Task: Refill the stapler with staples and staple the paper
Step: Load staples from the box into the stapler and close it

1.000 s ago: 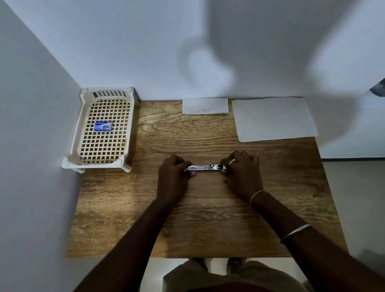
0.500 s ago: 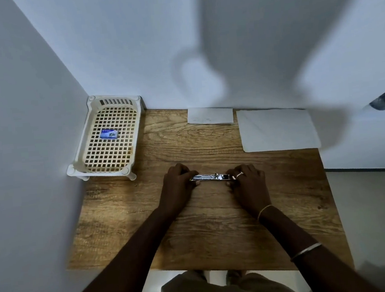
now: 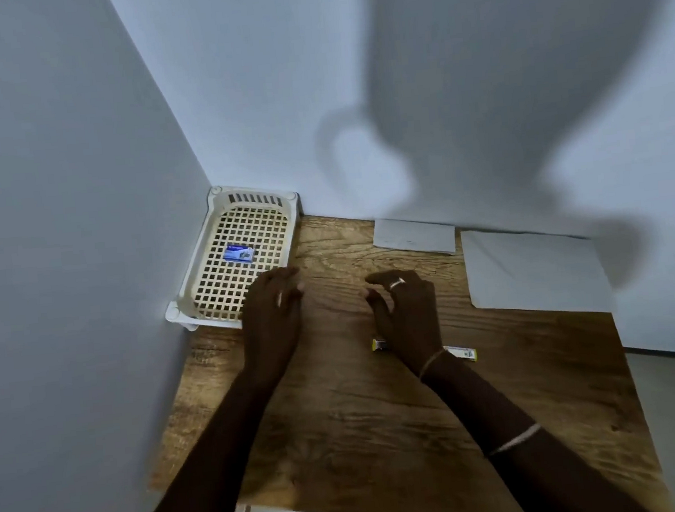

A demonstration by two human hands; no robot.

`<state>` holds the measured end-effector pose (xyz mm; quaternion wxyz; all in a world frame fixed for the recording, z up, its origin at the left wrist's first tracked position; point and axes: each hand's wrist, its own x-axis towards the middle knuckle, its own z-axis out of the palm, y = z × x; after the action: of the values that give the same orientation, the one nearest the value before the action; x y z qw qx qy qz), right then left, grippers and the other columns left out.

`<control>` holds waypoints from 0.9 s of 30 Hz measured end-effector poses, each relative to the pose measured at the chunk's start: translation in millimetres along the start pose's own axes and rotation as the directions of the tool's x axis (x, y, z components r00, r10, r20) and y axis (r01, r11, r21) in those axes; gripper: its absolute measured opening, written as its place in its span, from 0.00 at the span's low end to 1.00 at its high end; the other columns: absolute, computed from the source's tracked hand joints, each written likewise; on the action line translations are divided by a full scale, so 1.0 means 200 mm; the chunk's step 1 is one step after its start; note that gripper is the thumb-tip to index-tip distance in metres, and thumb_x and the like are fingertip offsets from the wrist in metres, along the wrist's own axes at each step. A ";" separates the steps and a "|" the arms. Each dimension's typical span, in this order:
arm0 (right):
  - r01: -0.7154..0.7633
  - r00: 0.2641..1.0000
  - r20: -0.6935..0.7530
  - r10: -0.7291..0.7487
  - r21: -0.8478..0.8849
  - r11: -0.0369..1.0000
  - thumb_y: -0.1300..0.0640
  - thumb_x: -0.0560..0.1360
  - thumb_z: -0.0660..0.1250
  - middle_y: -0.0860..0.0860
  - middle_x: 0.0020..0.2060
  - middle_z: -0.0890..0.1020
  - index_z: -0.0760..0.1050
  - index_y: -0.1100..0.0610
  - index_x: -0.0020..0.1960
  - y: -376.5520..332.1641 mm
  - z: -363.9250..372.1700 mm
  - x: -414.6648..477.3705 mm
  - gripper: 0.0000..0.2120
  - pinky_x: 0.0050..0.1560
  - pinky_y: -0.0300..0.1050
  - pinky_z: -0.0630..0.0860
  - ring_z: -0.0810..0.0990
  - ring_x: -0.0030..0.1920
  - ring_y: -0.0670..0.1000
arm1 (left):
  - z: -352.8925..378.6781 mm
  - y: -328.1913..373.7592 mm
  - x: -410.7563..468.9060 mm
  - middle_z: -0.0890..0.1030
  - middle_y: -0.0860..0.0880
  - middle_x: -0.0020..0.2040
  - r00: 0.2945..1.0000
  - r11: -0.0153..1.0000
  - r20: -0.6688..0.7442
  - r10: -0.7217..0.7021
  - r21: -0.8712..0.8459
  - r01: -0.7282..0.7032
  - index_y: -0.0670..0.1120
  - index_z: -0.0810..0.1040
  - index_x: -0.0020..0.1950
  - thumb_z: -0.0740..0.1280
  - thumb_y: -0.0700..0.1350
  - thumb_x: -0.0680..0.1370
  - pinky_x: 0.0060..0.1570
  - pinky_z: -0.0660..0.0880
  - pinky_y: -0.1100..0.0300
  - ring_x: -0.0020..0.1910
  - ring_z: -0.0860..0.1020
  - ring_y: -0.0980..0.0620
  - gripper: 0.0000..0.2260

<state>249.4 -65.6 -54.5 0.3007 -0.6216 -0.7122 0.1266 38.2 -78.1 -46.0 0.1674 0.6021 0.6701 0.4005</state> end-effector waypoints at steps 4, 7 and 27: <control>0.005 0.997 0.075 -0.008 0.046 0.999 0.51 0.75 0.72 0.50 0.52 0.85 0.82 0.50 0.57 -0.21 0.20 0.18 0.11 0.58 0.54 0.70 0.80 0.56 0.54 | -0.14 -0.10 0.15 0.83 0.43 0.61 0.978 0.989 -0.149 -0.146 -0.049 0.140 0.41 0.81 0.64 0.70 0.35 0.79 0.65 0.75 0.48 0.62 0.79 0.44 0.13; 0.035 0.990 0.132 -0.048 0.099 0.994 0.53 0.74 0.72 0.52 0.51 0.86 0.83 0.54 0.57 -0.35 0.32 0.29 0.13 0.57 0.55 0.73 0.80 0.57 0.56 | -0.19 -0.18 0.25 0.82 0.43 0.62 0.953 0.962 -0.140 -0.270 -0.003 0.272 0.43 0.80 0.65 0.68 0.35 0.77 0.64 0.72 0.54 0.61 0.80 0.43 0.16; 0.097 0.982 0.150 -0.111 0.095 0.991 0.55 0.70 0.74 0.57 0.50 0.85 0.82 0.57 0.58 -0.49 0.61 0.45 0.17 0.65 0.56 0.67 0.79 0.60 0.59 | -0.17 -0.31 0.33 0.83 0.45 0.62 0.949 0.949 -0.027 -0.313 -0.039 0.312 0.45 0.77 0.69 0.69 0.37 0.78 0.62 0.77 0.49 0.61 0.81 0.45 0.19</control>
<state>95.4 26.3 -71.7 0.2773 -0.5581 -0.7587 0.1898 -42.2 -25.5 -53.2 0.2281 0.4786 0.7527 0.3903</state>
